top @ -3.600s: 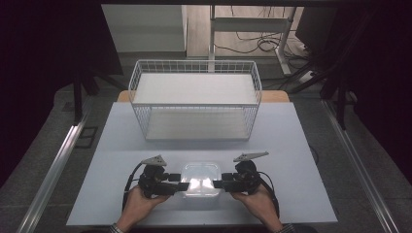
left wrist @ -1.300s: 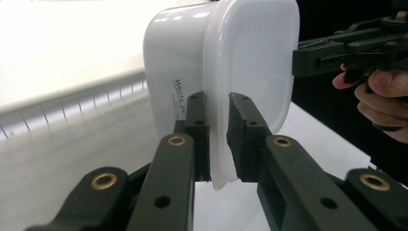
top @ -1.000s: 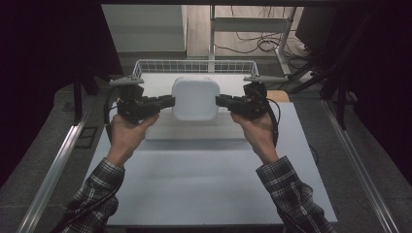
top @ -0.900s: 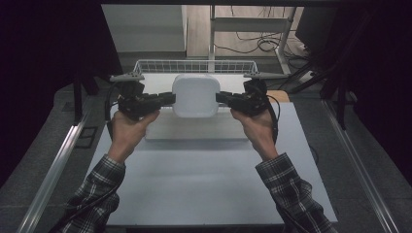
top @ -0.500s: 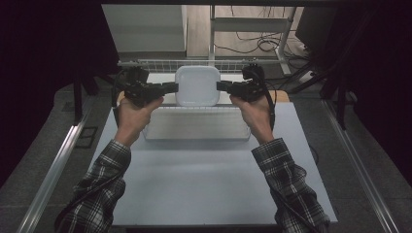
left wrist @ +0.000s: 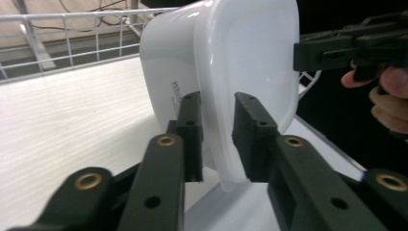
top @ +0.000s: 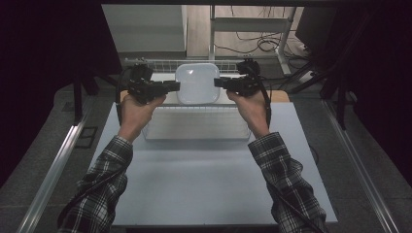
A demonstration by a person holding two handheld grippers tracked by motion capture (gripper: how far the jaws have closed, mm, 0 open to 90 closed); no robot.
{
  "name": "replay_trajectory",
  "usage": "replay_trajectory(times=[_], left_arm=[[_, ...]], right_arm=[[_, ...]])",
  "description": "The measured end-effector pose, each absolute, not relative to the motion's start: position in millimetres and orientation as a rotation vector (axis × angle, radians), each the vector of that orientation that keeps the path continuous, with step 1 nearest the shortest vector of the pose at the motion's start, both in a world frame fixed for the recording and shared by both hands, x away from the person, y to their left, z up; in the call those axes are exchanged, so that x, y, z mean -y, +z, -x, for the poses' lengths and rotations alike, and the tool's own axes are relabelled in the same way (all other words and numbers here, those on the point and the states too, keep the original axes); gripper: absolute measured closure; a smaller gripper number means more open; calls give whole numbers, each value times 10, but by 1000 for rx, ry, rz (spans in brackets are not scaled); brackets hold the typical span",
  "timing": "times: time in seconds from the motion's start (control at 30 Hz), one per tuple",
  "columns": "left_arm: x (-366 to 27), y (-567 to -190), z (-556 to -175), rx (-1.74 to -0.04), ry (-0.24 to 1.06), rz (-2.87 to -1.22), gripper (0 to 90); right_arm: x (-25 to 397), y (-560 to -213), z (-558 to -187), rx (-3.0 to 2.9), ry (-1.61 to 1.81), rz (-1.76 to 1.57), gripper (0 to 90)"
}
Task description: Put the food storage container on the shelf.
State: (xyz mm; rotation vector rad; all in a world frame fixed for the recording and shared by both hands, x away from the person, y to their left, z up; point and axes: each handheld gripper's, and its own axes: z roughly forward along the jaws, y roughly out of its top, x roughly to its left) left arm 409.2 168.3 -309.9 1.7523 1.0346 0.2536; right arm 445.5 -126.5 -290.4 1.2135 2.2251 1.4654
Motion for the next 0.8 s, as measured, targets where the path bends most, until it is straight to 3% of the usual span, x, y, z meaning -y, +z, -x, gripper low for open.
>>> replay_trajectory(times=[0.57, 0.8], left_arm=[[-1618, -3071, -4266, -1092, 273, -1804, 629], [-1634, -3081, -4382, -1120, 269, -1794, 536]], right_arm=[[1146, -2910, -4595, -2227, 1401, -1213, 599], [1101, -2936, -4645, -2209, 1342, -1221, 540]])
